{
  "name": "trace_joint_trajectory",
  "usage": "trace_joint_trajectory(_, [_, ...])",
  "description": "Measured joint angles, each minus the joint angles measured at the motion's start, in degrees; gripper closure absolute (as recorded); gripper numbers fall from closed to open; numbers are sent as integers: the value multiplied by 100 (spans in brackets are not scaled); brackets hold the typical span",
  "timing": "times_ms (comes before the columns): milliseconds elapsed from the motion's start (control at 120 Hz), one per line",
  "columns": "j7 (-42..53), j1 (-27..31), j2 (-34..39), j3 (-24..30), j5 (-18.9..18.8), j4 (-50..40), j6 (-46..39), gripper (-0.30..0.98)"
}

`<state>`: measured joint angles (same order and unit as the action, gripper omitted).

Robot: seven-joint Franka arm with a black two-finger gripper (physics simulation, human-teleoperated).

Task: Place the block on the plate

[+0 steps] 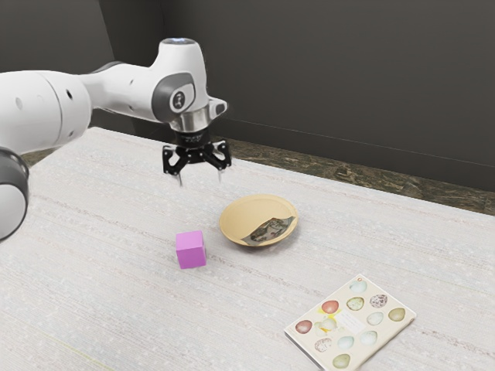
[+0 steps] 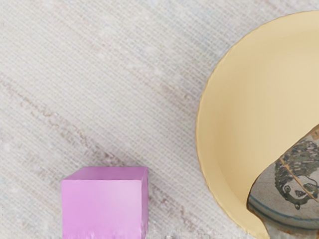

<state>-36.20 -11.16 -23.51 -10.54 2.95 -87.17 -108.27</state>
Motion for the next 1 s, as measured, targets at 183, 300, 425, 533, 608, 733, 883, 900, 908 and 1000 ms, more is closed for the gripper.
trace_joint_trajectory(183, [-248,57,374,0,-14,-714,-172,0])
trace_joint_trajectory(300, [-371,77,375,0,4,-991,-366,0])
trace_joint_trajectory(425, [-479,70,345,12,29,-1125,-530,0])
trace_joint_trajectory(533, [-553,96,386,17,69,-1349,-692,0])
trace_joint_trajectory(608, [-598,124,435,17,87,-1468,-817,0])
trace_joint_trajectory(733, [-660,145,524,17,124,-1666,-997,0])
trace_joint_trajectory(883, [-720,211,548,17,201,-1991,-1260,0])
trace_joint_trajectory(900, [-726,214,544,17,211,-2010,-1284,0])
trace_joint_trajectory(908, [-729,215,542,17,216,-2017,-1298,0])
trace_joint_trajectory(1000, [-759,211,507,18,255,-2101,-1443,0])
